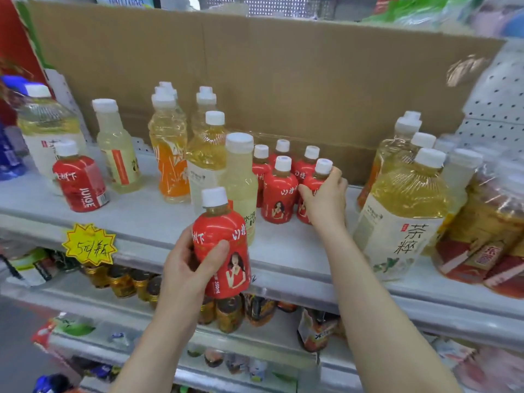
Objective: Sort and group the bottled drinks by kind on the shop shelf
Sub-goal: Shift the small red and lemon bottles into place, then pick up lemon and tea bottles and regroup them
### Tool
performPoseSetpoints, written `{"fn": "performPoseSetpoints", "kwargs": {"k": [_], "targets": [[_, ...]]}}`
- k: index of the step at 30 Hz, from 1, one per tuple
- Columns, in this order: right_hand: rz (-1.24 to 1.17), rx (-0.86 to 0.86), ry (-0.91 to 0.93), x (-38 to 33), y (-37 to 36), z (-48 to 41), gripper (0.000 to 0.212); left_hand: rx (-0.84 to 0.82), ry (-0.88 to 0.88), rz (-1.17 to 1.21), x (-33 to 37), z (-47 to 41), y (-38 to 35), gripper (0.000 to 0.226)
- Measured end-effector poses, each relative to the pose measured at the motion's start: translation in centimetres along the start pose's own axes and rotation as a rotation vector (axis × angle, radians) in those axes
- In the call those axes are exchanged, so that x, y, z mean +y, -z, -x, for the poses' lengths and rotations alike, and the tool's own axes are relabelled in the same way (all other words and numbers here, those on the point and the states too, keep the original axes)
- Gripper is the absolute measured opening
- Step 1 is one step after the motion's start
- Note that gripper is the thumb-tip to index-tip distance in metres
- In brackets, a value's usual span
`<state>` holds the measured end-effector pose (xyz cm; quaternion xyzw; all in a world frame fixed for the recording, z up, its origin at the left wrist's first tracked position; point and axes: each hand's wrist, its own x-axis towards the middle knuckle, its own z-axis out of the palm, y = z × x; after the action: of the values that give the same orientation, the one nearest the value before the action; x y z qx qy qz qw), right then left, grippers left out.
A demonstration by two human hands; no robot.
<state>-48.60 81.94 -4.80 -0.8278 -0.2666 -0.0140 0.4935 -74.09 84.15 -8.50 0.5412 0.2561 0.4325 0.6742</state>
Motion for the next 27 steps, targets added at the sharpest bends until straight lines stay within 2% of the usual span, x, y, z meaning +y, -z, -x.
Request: {"fn": "performPoseSetpoints", "kwargs": {"k": [3,6,8,11,12,15,17,21,24,27], "targets": [[0.068,-0.007,-0.020,-0.4,0.5,1.3,0.077,-0.073,0.009,-0.012,0.3,-0.6,0.4,0.061],[0.045,0.124,0.204,-1.9,2.1,5.3,0.062,-0.124,-0.014,-0.017,0.2,-0.9,0.7,0.062],[-0.143,-0.022,0.322,-3.5,3.2,8.8,0.041,-0.176,-0.025,-0.042,0.1,-0.8,0.6,0.064],[-0.398,-0.441,0.248,-5.0,4.1,12.7,0.024,-0.302,-0.057,-0.098,0.1,-0.7,-0.3,0.065],[-0.433,-0.479,0.207,-4.9,4.1,13.2,0.022,-0.340,-0.065,-0.118,0.1,-0.6,-0.8,0.065],[-0.489,-0.416,0.134,-4.4,4.4,13.3,0.022,-0.378,-0.063,-0.126,0.4,-0.3,-2.1,0.058],[-0.516,-0.341,0.118,-4.3,4.9,12.8,0.023,-0.282,-0.151,-0.203,0.5,-0.4,-2.6,0.051],[-0.426,-0.045,0.190,-4.5,6.1,11.2,0.012,0.077,-0.428,-0.417,1.3,-3.5,-2.0,0.055],[-0.266,0.087,0.192,-4.1,5.8,9.3,0.016,0.145,-0.491,-0.688,1.7,-6.6,-2.5,0.073],[-0.156,0.088,0.153,-3.1,4.1,8.5,0.017,0.227,-0.568,-0.941,0.7,-7.6,-3.7,0.087]]}}
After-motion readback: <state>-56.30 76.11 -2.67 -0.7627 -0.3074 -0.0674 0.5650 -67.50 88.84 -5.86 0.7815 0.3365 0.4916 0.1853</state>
